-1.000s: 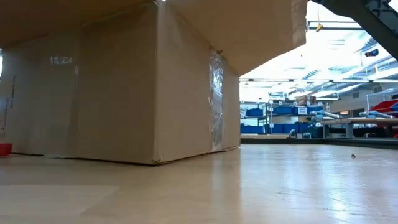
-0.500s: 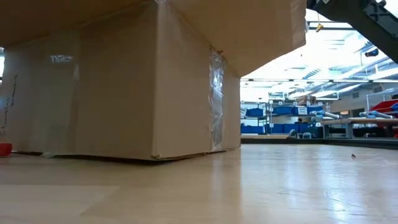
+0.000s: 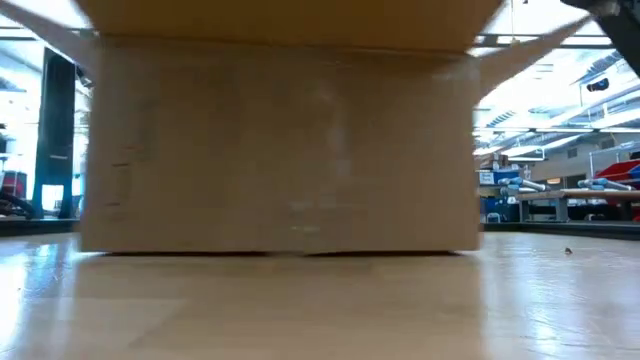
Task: Unpack boxes
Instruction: Put the blue toothpaste into the zip bag
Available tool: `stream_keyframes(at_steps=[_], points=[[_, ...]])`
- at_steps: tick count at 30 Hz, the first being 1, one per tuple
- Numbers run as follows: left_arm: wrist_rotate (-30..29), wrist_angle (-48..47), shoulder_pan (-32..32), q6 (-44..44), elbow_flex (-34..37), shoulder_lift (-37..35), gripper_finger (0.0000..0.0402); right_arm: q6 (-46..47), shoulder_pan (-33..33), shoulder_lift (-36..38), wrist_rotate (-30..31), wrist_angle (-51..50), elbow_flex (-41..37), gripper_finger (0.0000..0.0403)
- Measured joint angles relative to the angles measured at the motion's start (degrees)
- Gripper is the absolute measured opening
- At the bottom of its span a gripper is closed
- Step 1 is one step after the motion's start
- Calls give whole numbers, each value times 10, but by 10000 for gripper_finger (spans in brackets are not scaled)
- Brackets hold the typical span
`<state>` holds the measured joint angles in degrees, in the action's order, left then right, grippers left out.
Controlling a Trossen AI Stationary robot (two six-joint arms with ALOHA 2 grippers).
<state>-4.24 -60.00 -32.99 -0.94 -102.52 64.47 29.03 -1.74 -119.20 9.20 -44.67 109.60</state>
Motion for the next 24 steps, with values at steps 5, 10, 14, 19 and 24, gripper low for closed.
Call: stream_keyframes(at_steps=[5, 10, 14, 19, 24], points=[[0, 0, 0, 45, 0, 2, 6, -81, -4, 72, 14, -1, 0, 25], [2, 3, 0, 102, 0, 5, 6, -148, -4, 128, 9, 7, 0, 16], [32, 2, 2, 154, 0, 19, 6, -199, -3, 169, -23, 40, 0, 19], [65, 2, 25, 209, 0, 54, 6, -243, -3, 215, -52, 92, 1, 17], [68, 16, 57, 240, 0, 90, 6, -260, -3, 243, -120, 165, 1, 18]])
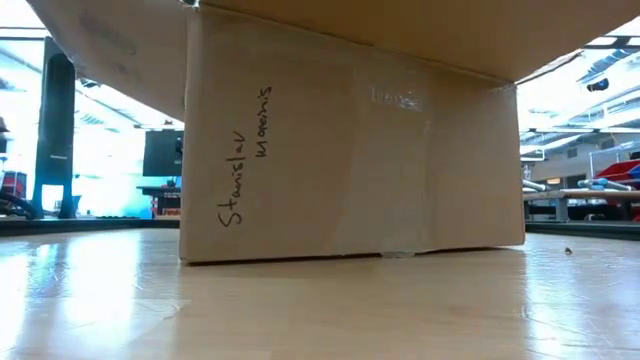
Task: Unpack boxes
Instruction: Put the blue toothpaste into the zip bag
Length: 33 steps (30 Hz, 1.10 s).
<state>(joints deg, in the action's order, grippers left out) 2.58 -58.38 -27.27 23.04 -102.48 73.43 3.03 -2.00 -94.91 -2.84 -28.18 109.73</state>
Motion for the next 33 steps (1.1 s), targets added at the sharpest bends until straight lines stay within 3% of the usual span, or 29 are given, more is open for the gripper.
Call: stream_keyframes(at_steps=[8, 13, 22, 28, 33], points=[[18, 79, 49, 46, 0, 54, 6, -32, 1, 5, -123, 107, 0, 18], [19, 97, 68, 73, 0, 77, 6, -57, 1, 4, -167, 127, 0, 18], [52, 135, 107, 109, 0, 85, 6, -190, -11, 3, -139, 128, 0, 19], [88, 137, 113, 128, 0, 85, 6, -220, -19, 3, -138, 140, 0, 19], [139, 140, 113, 148, 0, 84, 6, -271, -23, 2, -130, 26, 0, 20]])
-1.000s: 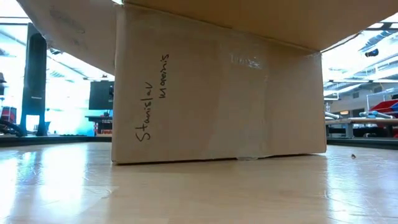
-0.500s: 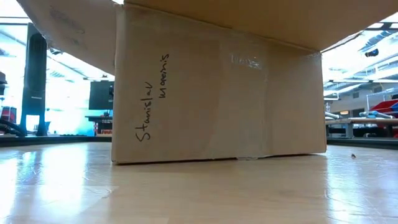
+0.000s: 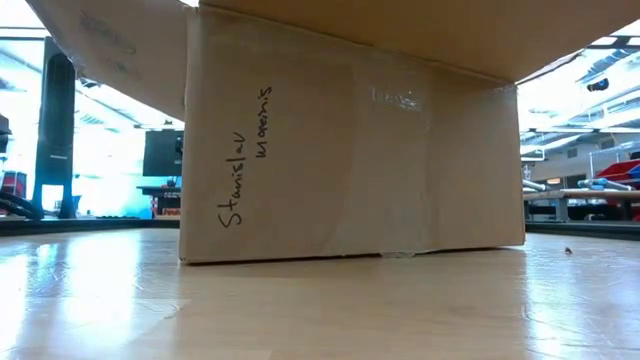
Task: Unpack boxes
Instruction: Put the blue toothpaste into the zip bag
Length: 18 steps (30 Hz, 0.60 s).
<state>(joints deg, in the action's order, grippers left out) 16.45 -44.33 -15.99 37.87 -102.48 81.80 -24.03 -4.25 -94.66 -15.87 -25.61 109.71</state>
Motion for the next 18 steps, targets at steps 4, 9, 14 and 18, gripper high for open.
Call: stream_keyframes(at_steps=[4, 9, 14, 18], points=[[17, 10, 0, 18, 0, -1, 7, -4, -1, -6, 9, -75, 1, 20], [22, 19, 0, 32, 1, 0, 15, 24, 2, -25, 62, -127, 0, 20], [13, 18, 0, 34, 1, 1, 17, 128, 4, -36, 158, -154, 1, 20], [3, 25, 6, 34, 1, 1, 18, 222, 1, -36, 247, -158, 1, 20]])
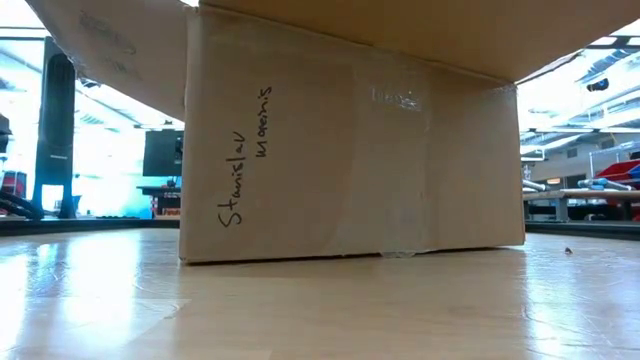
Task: Unpack boxes
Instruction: Put the blue toothpaste into the zip bag, then put the white pill bottle into the zip bag
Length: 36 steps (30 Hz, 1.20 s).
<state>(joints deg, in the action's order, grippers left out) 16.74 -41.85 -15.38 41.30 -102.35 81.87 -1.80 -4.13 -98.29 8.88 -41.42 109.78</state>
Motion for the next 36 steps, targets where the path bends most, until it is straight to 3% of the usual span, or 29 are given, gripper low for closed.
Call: stream_keyframes(at_steps=[3, 8, 16, 25, 36], points=[[-11, 5, 4, 0, 0, 1, 18, 70, -2, 0, 10, 6, -1, 21], [-9, 7, 5, 2, -1, 5, 19, 130, -4, -14, -29, -4, -1, 40], [-24, 9, 5, 8, -1, 7, 19, 224, -8, -28, -28, 20, -1, 108], [-45, -28, -7, -7, -3, 7, 19, 158, -5, -7, -31, 4, -3, 201], [-83, -73, -18, -33, -3, 18, 19, 141, 15, 45, -38, -88, -2, 212]])
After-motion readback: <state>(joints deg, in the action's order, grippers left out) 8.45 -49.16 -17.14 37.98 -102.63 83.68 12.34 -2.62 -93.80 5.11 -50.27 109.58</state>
